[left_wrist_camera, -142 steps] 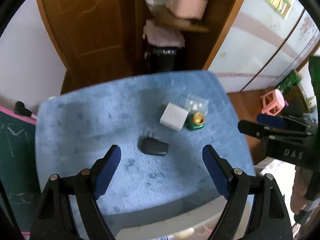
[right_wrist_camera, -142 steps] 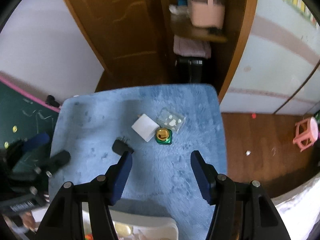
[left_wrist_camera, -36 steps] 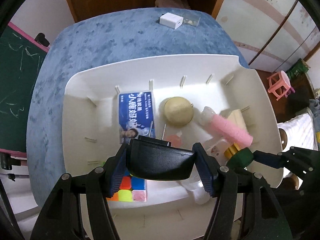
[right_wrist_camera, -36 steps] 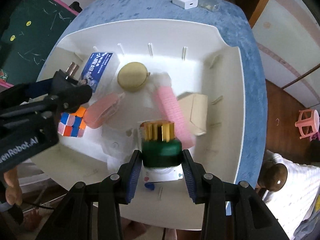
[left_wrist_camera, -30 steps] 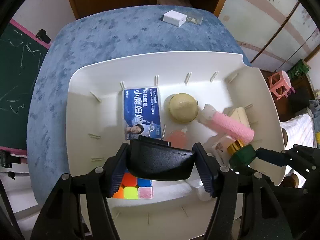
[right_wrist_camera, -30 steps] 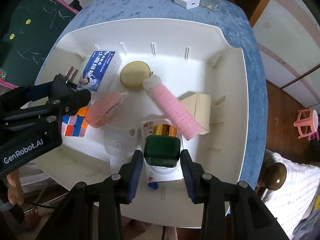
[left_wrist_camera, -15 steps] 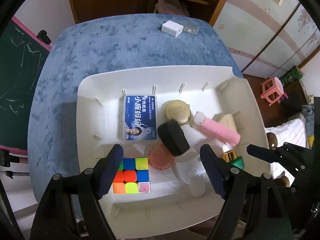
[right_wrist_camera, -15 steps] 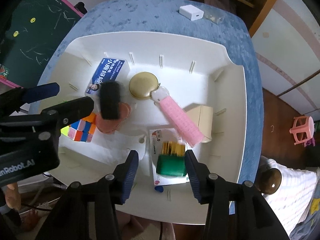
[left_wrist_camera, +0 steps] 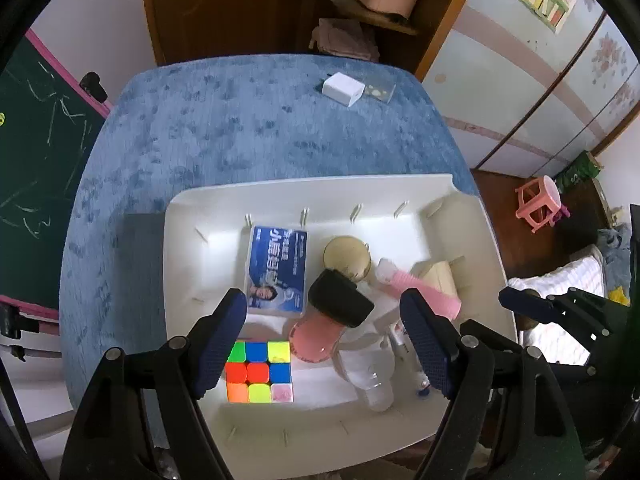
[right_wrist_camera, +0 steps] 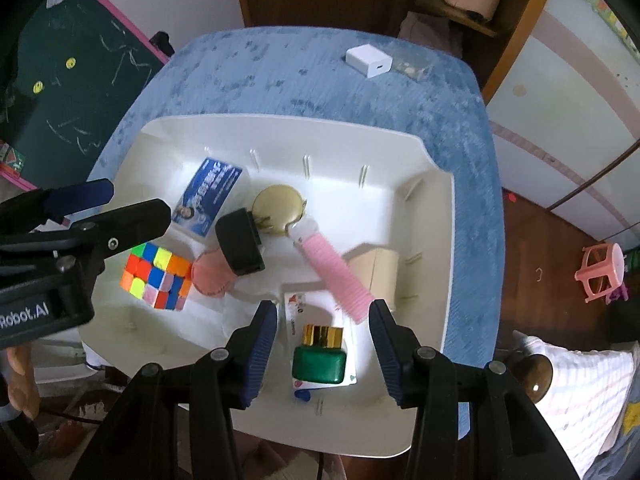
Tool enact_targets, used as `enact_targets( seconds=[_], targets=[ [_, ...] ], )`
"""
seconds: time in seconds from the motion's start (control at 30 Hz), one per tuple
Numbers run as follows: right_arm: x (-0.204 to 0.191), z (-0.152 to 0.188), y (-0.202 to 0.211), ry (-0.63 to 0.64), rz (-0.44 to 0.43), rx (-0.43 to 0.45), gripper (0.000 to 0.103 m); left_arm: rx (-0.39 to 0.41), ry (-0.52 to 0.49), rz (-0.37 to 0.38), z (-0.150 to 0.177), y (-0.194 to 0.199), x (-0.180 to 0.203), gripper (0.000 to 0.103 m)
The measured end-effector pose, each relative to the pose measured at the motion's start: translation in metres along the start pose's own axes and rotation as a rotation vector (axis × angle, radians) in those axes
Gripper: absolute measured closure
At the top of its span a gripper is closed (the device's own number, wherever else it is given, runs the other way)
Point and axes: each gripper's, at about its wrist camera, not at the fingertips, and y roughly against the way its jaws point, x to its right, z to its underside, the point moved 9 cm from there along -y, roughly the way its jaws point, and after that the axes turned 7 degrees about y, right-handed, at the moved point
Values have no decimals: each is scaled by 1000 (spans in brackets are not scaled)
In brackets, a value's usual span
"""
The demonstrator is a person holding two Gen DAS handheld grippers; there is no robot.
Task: Organize rigid objects
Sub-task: 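Move the left tool to the white adapter while the right tool reaches the clear box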
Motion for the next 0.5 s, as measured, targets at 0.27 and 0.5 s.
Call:
enact_targets(
  seconds=[0.27,0.5],
  targets=[
    [18,-6,10,-27,4,40,54,37,-17,29,-18,12,20,21],
    [36,-17,28,-77,-25,81,54,103,-50,56,-50,41,39,21]
  ],
)
